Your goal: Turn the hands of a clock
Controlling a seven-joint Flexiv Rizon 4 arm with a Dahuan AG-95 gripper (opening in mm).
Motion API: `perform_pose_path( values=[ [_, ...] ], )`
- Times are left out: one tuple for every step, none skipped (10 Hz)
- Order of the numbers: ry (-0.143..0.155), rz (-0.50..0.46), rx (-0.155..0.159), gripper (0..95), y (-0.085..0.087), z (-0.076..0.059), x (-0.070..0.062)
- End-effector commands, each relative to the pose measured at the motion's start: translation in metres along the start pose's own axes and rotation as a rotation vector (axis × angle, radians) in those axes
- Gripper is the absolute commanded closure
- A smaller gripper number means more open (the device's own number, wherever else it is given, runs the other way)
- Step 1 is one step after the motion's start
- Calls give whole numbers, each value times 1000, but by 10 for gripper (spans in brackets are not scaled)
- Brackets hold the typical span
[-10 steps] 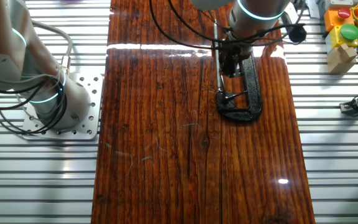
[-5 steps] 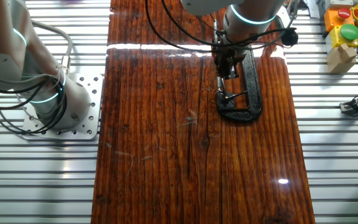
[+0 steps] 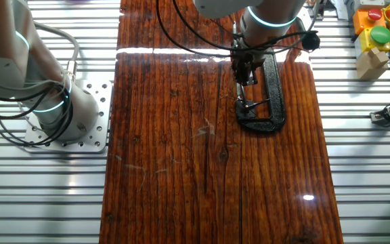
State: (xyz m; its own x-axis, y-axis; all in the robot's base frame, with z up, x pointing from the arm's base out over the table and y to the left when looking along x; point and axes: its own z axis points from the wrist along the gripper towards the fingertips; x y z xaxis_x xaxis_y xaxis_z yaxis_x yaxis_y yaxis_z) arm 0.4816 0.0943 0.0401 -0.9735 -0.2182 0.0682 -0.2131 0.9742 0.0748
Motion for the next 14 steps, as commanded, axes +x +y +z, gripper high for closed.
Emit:
perform_pose_path(
  values=[
    [-4, 1, -2, 950, 0, 0, 0],
    [-7, 1, -4, 950, 1, 1, 0],
    [-8, 1, -4, 950, 1, 1, 0],
    [-9, 1, -4, 950, 1, 1, 0],
    [-9, 1, -5, 950, 2, 2, -1],
    [-9, 0, -5, 950, 2, 2, -1],
    [-10, 0, -5, 950, 2, 2, -1],
    [-11, 1, -6, 950, 2, 3, -1],
    [-11, 3, -5, 950, 2, 3, -1],
    [-11, 3, -6, 950, 3, 4, -1],
    [-13, 3, -6, 950, 2, 5, -2],
    [-16, 2, -6, 950, 2, 5, -2],
    [-16, 2, -6, 950, 2, 6, -2],
    [-15, 3, -6, 950, 2, 6, -2]
  ],
)
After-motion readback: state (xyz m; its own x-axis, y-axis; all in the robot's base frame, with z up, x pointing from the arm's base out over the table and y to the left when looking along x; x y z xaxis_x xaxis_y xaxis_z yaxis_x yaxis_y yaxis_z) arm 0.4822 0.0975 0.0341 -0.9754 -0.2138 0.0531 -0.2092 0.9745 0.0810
